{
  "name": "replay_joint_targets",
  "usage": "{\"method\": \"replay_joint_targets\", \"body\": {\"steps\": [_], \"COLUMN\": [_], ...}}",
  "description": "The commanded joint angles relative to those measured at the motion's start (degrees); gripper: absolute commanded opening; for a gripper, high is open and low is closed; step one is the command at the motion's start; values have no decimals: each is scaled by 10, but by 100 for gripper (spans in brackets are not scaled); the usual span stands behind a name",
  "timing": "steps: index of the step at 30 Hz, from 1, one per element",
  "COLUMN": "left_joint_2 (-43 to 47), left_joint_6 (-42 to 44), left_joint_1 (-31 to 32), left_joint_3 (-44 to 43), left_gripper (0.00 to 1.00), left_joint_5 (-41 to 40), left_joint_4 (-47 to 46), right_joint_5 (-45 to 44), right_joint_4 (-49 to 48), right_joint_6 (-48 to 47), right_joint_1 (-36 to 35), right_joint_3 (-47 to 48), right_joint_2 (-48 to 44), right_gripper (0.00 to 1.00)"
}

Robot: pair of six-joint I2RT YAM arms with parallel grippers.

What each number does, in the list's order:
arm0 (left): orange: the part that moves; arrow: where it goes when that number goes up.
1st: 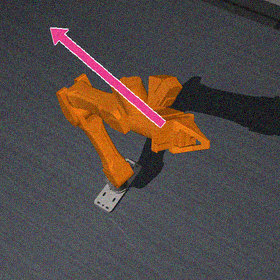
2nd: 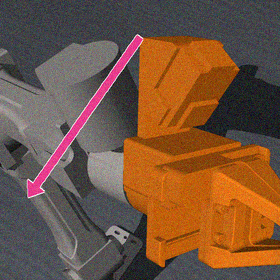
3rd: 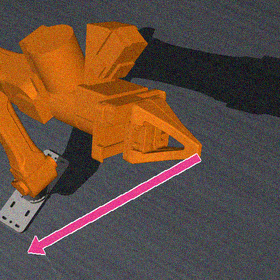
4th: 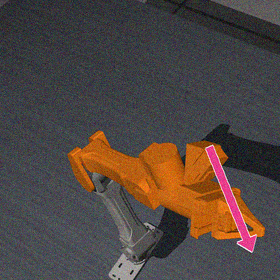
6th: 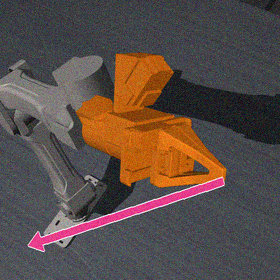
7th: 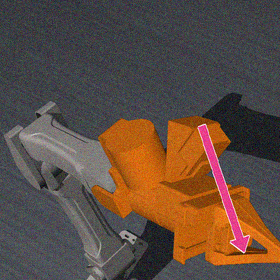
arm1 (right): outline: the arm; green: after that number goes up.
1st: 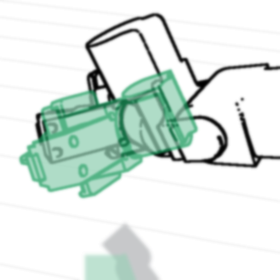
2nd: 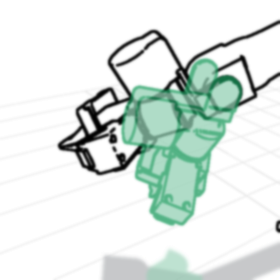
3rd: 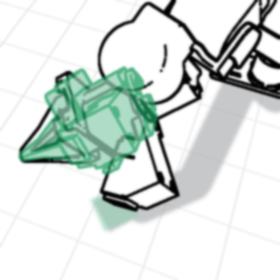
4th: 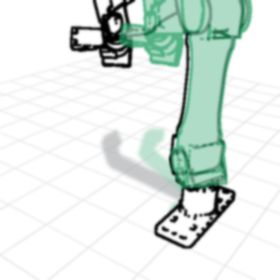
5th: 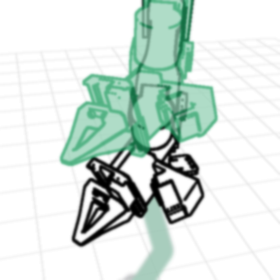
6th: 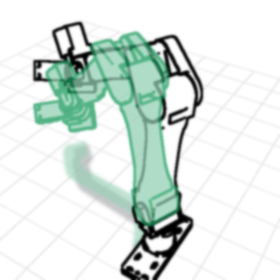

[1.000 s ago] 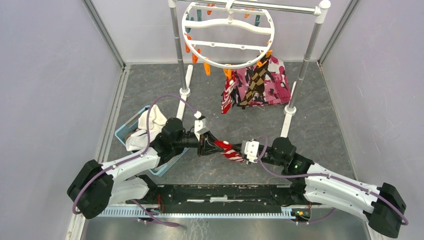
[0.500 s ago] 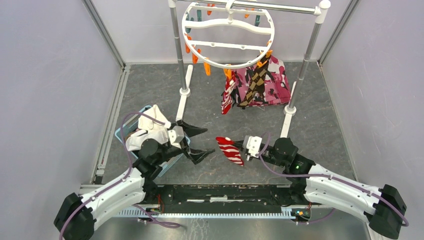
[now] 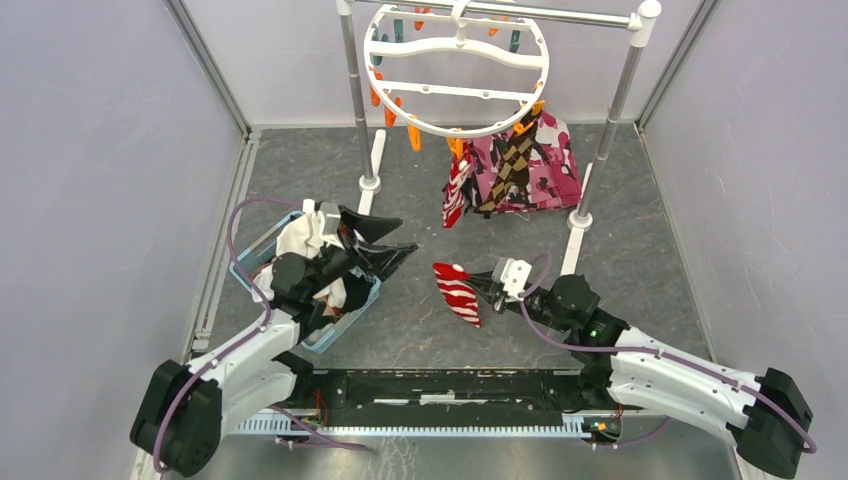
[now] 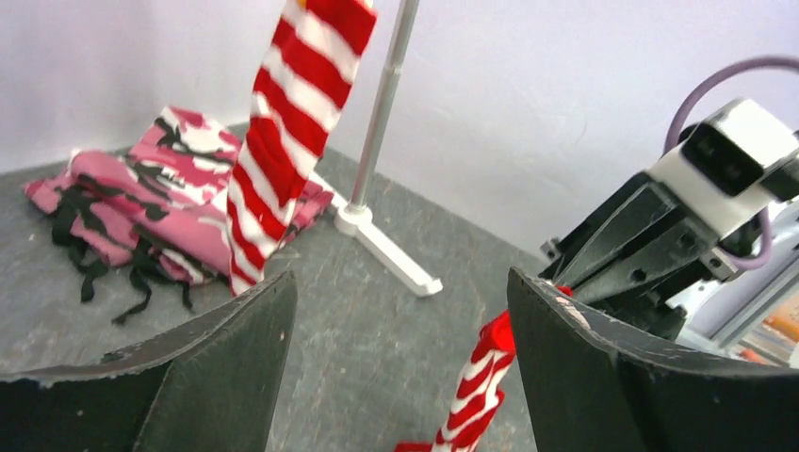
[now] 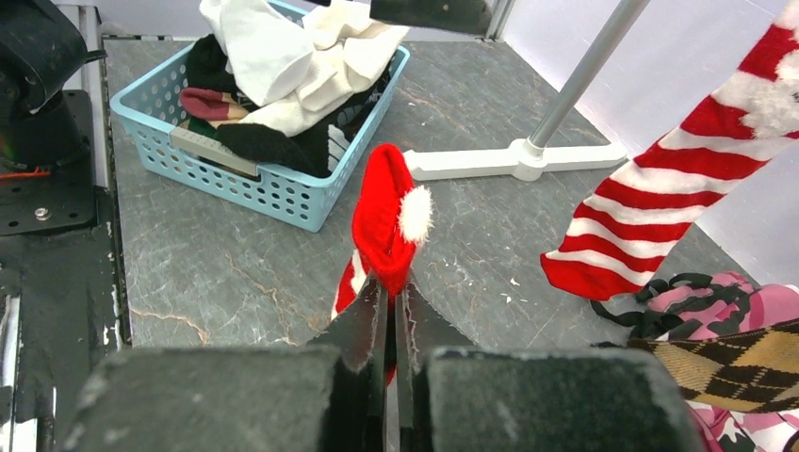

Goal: Clip the socks to the hanger
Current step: Pick up the sock from the bin, then open the clamp at the hanger.

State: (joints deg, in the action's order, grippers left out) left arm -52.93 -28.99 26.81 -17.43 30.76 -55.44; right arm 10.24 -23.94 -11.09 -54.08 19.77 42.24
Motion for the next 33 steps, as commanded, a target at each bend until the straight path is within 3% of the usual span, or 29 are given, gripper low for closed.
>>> {"method": "replay_joint_targets", "body": {"steps": [1, 6, 11, 19, 22, 29, 33], "left_joint_2": [-39, -60, -59, -45, -47, -80, -98], "left_joint_6": [-100, -73, 21, 277, 341, 351, 336], "left_joint_1": [-22, -24, -14, 81, 94, 110, 117], "left_joint_3": [-42, -38, -14, -24, -23, -32, -37], "left_gripper": [85, 77, 80, 84, 84, 80, 69], "left_joint_5": [70, 120, 193, 154, 150, 156, 154], "left_joint_4": [-154, -169, -180, 4, 31, 25, 13], "right_joint_5": [3, 5, 30, 78, 89, 98, 104], "right_joint_4": [-53, -58, -72, -83, -87, -92, -94], "right_joint_6": [32, 42, 61, 78, 82, 87, 89], "right_joint_1": [8, 18, 30, 36, 35, 35, 36], "right_joint_3": [-6, -15, -18, -3, 0, 4, 5], "right_joint_2": [-8, -19, -14, 16, 22, 33, 40], "right_gripper": [0, 0, 0, 0, 0, 0, 0]}}
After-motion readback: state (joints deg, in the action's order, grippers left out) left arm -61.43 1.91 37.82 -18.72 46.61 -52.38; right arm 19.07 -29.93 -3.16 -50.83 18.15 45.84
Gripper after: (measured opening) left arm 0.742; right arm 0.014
